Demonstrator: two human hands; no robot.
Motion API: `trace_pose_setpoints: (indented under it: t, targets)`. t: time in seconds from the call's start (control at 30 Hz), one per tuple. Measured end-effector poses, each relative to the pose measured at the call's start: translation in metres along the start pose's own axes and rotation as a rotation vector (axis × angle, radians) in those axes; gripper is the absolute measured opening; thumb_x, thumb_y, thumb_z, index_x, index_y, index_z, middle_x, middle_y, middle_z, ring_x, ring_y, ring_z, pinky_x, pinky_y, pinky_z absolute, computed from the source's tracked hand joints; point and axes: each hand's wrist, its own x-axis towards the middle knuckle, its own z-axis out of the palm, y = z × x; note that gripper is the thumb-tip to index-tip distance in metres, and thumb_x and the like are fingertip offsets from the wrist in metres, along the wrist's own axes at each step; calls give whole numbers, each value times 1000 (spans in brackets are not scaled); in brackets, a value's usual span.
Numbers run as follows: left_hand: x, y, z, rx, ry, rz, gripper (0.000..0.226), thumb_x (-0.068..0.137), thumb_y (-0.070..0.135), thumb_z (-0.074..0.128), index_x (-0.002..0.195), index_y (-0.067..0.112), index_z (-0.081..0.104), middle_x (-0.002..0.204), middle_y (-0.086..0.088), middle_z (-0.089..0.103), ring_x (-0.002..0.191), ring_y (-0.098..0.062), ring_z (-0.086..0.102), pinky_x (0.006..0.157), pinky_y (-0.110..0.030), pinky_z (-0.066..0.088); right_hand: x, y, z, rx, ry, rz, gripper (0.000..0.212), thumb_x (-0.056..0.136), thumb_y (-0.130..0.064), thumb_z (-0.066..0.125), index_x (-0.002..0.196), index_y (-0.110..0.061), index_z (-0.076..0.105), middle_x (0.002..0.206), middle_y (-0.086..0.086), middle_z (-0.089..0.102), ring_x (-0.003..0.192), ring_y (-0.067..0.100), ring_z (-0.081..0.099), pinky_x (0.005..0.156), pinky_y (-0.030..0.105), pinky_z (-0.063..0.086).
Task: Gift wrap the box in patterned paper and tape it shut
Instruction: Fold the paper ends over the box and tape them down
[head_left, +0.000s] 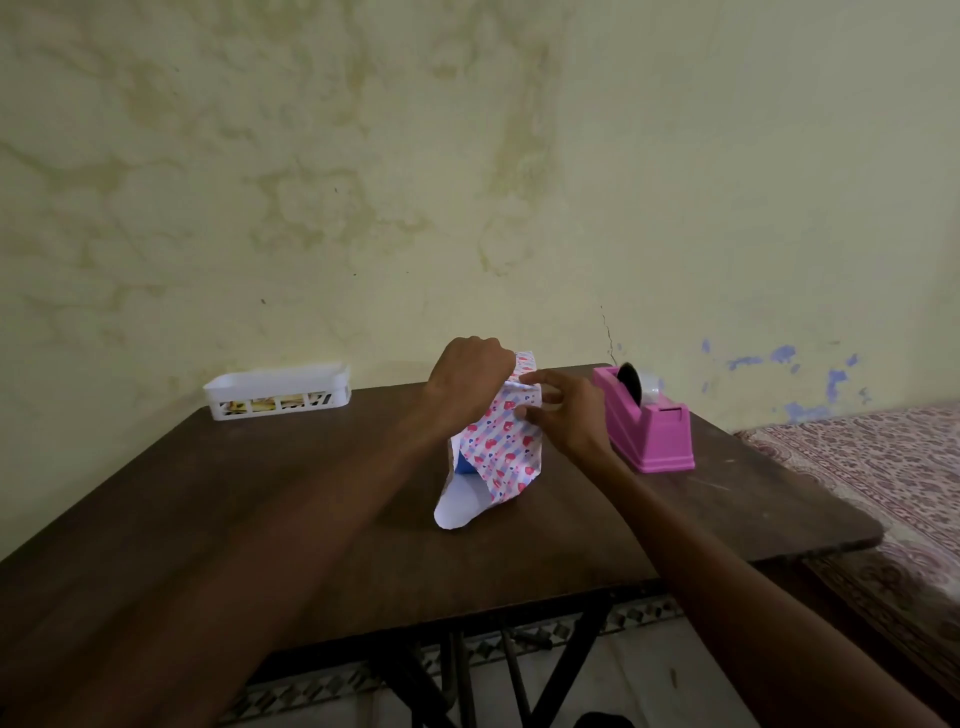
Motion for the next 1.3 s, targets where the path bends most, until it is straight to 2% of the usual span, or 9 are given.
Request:
trace_pose_setpoints:
  t: [0.13, 0.37, 0.47, 0.53, 0.67, 0.8, 0.97, 1.13, 1.3]
  targets:
    - [6, 11, -1, 37, 5, -1, 37, 93, 41, 56, 117, 14, 59, 112, -5, 65, 94, -24, 62, 85, -23, 44, 0, 4, -15, -34, 23, -21, 35, 75, -21, 84, 108, -22, 72, 108, 2, 73, 87, 14, 71, 69, 33, 62]
    - [15, 32, 3, 61, 27, -36, 36, 92, 43, 58, 117, 16, 60, 110, -3, 65, 92, -22, 64, 84, -23, 46, 4, 8, -34, -68, -32, 3, 50, 74, -14, 84, 121, -11, 67, 118, 6, 70, 87, 10, 62, 58, 3, 46]
    - [17, 31, 5, 49, 21, -54, 37, 91, 43, 60, 116, 17, 61, 111, -2, 66, 92, -22, 64, 86, -23, 46, 2, 11, -44, -123, -84, -15, 55, 77, -21, 82, 128, -13, 61, 123, 5, 67, 97, 15, 64, 75, 18, 53]
    - [17, 29, 8, 42, 21, -54, 38, 89, 45, 62, 116, 18, 60, 111, -2, 66, 94, -22, 64, 86, -23, 46, -1, 13, -59, -205, 17, -21, 38, 86, -22, 73, 122, -18, 64, 117, 2, 69, 99, 16, 65, 83, 31, 55]
    - [15, 30, 9, 61, 33, -34, 37, 87, 42, 66, 114, 18, 61, 111, -3, 66, 94, -21, 64, 84, -23, 47, -2, 27, -103, -505, 294, 157, 19, 95, -20, 50, 86, -16, 65, 89, 3, 68, 82, 22, 61, 67, 33, 52]
    - [14, 30, 9, 53, 55, -32, 34, 89, 41, 63, 114, 18, 60, 110, -3, 66, 95, -21, 64, 85, -23, 46, 4, 43, -130, -350, 18, 576, 38, 102, -36, 37, 92, -6, 57, 97, 16, 62, 86, 31, 62, 74, 40, 54]
    - [16, 30, 10, 47, 37, -34, 36, 89, 42, 63, 116, 19, 60, 111, -2, 66, 95, -21, 64, 87, -23, 46, 19, 32, -151, 30, -155, 843, 27, 100, -24, 52, 113, 0, 53, 99, 16, 56, 88, 31, 61, 83, 46, 59]
    - [16, 31, 11, 83, 21, -29, 36, 88, 43, 64, 116, 20, 61, 112, -1, 66, 94, -19, 65, 86, -23, 47, 37, 33, -161, 82, -316, 982, 14, 98, -12, 55, 110, -5, 55, 121, 13, 54, 85, 38, 63, 52, 42, 60]
    - [15, 31, 11, 116, 15, -32, 35, 89, 41, 64, 116, 19, 62, 111, -1, 66, 93, -19, 65, 84, -22, 47, 46, 47, -169, 133, -279, 917, 40, 74, -10, 84, 108, -19, 64, 118, 3, 56, 102, 33, 65, 79, 42, 61]
